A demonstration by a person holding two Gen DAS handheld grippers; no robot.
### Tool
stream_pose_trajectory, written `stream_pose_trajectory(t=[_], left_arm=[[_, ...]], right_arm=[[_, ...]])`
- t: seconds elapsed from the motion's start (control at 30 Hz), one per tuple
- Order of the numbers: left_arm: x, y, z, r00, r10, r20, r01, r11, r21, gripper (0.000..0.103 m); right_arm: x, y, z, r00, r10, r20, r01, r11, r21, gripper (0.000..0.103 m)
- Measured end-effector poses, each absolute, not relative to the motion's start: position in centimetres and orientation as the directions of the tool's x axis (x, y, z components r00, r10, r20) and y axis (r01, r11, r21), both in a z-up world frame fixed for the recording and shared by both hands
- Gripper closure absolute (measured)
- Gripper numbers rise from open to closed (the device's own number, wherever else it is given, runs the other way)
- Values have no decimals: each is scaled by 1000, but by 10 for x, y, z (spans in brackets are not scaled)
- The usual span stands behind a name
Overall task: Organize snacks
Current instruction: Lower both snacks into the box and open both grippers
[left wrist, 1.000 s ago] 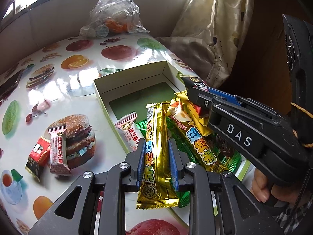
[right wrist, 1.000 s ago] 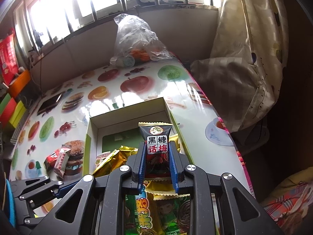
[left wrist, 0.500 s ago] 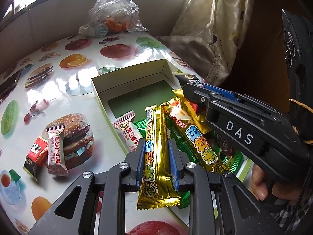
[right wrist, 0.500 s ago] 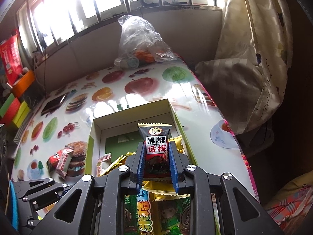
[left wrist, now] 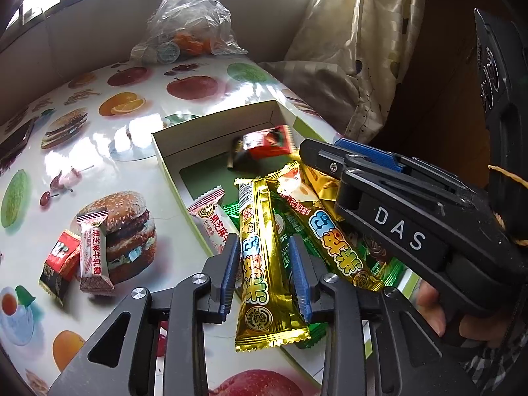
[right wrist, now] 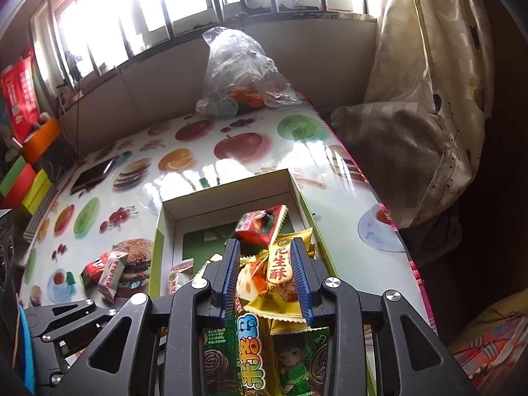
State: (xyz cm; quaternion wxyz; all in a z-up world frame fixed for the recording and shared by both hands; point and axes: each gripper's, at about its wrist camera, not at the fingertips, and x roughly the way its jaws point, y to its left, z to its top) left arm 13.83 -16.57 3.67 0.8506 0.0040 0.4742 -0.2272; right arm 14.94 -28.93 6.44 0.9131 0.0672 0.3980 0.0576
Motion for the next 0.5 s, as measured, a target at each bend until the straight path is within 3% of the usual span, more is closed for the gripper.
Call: stream_pose_trajectory(t=[0.5], left_arm=[[126, -152, 55, 490, -382, -783, 379, 903, -204, 57]], right_arm=[[131, -292, 79, 699, 146, -700, -20, 983, 184, 68]])
